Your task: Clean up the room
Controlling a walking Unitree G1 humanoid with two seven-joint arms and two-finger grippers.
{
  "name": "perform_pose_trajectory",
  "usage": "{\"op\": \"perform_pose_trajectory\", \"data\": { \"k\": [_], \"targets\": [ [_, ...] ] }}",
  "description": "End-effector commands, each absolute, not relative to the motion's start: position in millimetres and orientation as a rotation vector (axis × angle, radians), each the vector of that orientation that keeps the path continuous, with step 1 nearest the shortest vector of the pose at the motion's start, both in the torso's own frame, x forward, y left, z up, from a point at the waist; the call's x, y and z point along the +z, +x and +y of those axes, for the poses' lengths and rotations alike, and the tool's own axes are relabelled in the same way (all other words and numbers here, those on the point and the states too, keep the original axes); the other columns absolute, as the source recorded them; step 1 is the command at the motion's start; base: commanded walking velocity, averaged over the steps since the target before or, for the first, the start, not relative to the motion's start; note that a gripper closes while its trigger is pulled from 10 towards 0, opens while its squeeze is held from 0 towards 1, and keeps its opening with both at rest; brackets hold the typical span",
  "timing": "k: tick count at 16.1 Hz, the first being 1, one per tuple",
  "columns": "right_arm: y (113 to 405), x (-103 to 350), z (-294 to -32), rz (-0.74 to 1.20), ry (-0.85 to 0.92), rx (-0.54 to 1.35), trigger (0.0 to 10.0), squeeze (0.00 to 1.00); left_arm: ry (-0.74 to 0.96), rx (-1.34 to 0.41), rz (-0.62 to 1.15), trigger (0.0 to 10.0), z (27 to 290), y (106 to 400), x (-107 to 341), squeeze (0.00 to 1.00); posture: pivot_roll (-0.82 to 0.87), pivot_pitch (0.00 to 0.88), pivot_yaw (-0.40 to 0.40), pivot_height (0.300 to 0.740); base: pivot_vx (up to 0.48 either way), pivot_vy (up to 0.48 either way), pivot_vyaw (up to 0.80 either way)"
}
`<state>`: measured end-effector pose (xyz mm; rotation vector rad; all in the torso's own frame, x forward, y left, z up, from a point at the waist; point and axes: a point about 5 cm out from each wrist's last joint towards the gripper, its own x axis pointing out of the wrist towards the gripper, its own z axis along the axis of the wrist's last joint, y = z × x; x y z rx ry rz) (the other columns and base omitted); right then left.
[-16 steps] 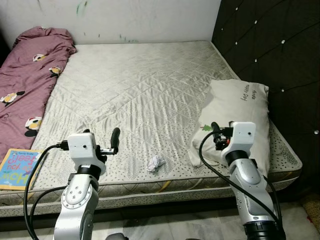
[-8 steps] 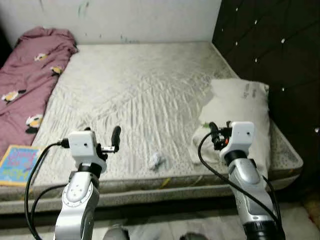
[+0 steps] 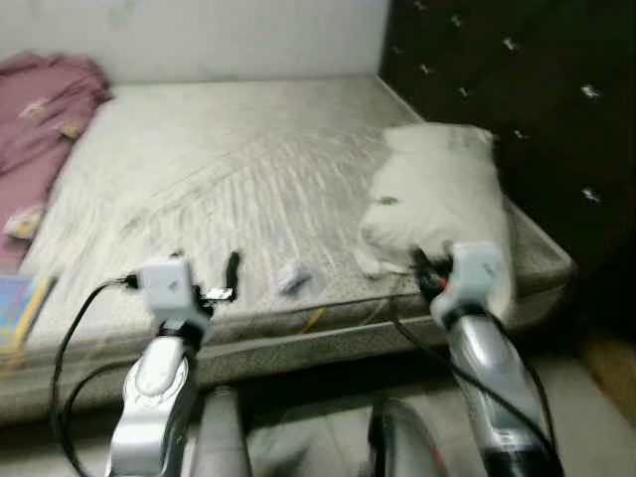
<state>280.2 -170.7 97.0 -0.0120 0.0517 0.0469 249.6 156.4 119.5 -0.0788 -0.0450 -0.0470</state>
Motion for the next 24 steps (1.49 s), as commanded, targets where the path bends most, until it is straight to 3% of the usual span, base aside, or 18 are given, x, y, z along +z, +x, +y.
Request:
{"op": "perform_pose_trajectory", "data": {
  "k": [1, 5, 8, 16, 20, 24],
  "targets": [
    [285, 102, -163, 0.035, -0.004, 0.077, 10.0, 0.0, -0.075, -0.012, 0.006, 10.0, 164, 244, 108, 0.0, 0.01, 0.0, -0.006, 0.595, 0.0, 0.0, 0.0],
    [285, 103, -158, 0.035, -0.017, 0.128, 10.0, 0.0, -0.085, -0.016, -0.006, 10.0, 165, 244, 110, 0.0, 0.01, 0.0, -0.015, 0.595, 0.0, 0.0, 0.0],
    [286, 107, -153, 0.012, -0.025, 0.163, 10.0, 0.0, -0.083, -0.009, -0.012, 10.0, 166, 244, 112, 0.0, 0.01, 0.0, -0.014, 0.595, 0.0, 0.0, 0.7],
    [286, 106, -151, 0.017, -0.02, 0.179, 10.0, 0.0, -0.084, -0.021, -0.013, 10.0, 165, 244, 112, 0.0, 0.01, 0.0, -0.011, 0.595, 0.348, 0.0, 0.0],
    [286, 106, -150, 0.015, -0.022, 0.19, 10.0, 0.0, -0.079, -0.016, -0.006, 10.0, 166, 244, 111, 0.0, 0.01, 0.0, -0.012, 0.595, 0.353, 0.0, 0.69],
    [285, 106, -148, 0.01, -0.02, 0.219, 10.0, 0.0, -0.076, -0.008, 0.006, 10.0, 166, 244, 109, 0.0, 0.01, 0.0, -0.012, 0.595, 0.0, 0.0, 0.49]
  ]
}}
